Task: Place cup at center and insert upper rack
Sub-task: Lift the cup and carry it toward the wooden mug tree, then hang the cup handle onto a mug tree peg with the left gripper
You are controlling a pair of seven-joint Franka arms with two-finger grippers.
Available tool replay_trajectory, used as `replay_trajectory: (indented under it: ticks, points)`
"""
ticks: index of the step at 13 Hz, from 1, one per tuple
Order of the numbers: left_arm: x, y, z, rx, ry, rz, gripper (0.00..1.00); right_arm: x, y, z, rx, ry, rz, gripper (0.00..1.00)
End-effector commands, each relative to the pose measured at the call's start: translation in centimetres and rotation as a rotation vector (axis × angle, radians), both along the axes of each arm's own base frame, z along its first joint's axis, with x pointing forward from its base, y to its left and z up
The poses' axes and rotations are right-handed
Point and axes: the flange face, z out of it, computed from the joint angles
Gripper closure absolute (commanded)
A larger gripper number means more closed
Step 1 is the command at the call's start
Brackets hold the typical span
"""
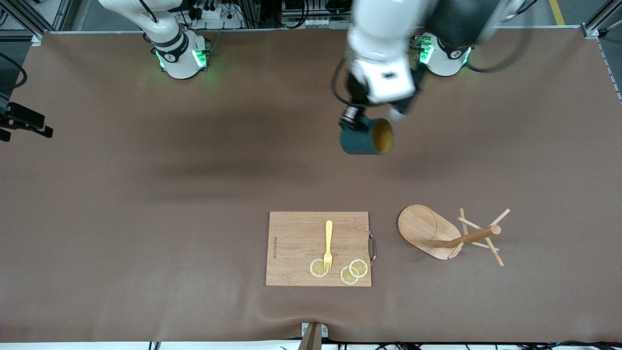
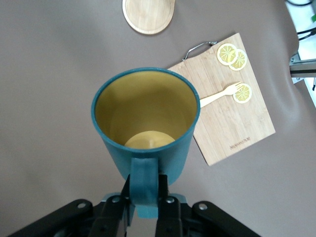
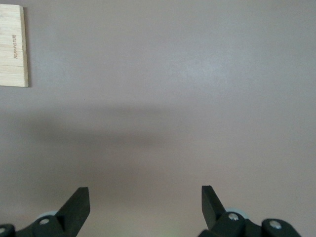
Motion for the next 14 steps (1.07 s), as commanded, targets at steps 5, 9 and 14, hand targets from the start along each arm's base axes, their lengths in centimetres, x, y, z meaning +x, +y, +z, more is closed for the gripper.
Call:
replay_trajectory:
  ticks: [5, 9, 14]
  points:
    - [10.5, 21.4, -3.0, -0.451, 0.143, 0.105, 1.0, -2.1, 0.1, 1.6, 0.002, 0.008, -0.062, 0.0]
    - [13.4, 26.0, -7.1, -0.679, 0.207, 0.138, 1.0, -2.8, 0.1, 2.6, 0.002, -0.01, -0.057, 0.0]
    - [15.7, 31.8, -15.1, -0.818, 0.267, 0.114, 1.0, -3.2, -0.5, 2.7, -0.036, 0.011, -0.067, 0.0]
